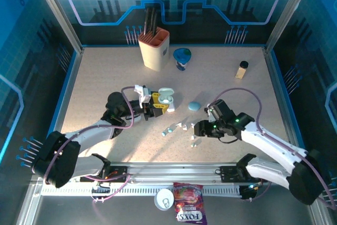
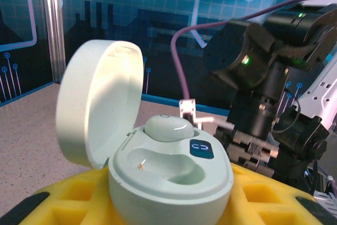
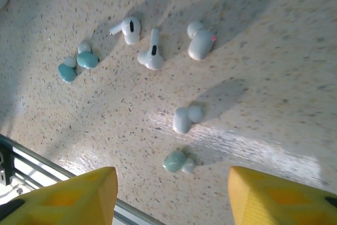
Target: Insert wireless bluetooth earbuds into charging case
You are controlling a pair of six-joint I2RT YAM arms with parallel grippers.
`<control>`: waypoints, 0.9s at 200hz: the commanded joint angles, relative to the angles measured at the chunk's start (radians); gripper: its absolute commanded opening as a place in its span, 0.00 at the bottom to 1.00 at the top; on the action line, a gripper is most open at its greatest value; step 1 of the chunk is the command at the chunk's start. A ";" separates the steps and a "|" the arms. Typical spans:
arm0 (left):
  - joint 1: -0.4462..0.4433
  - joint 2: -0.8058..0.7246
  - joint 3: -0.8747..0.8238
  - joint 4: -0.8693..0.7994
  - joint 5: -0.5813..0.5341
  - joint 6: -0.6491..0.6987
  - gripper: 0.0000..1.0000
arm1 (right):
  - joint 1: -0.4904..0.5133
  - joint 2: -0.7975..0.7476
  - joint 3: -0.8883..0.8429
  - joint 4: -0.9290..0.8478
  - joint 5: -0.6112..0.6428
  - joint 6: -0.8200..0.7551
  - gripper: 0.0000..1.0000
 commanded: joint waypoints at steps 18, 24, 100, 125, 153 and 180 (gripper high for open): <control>0.010 -0.019 0.017 0.016 0.002 0.022 0.39 | 0.036 0.135 -0.013 0.153 -0.123 -0.014 0.60; 0.009 -0.022 0.016 0.012 0.000 0.025 0.39 | 0.039 0.156 -0.013 0.160 -0.128 -0.020 0.61; 0.009 -0.045 0.025 -0.036 -0.001 0.054 0.39 | 0.071 0.298 -0.050 0.237 -0.162 -0.014 0.64; 0.009 -0.041 0.028 -0.030 0.000 0.050 0.39 | 0.077 0.320 -0.069 0.254 -0.162 -0.010 0.65; 0.009 -0.042 0.029 -0.030 0.002 0.049 0.39 | 0.094 0.313 -0.080 0.245 -0.162 -0.001 0.65; 0.009 -0.047 0.029 -0.034 0.003 0.047 0.39 | 0.115 0.284 -0.087 0.216 -0.156 0.016 0.64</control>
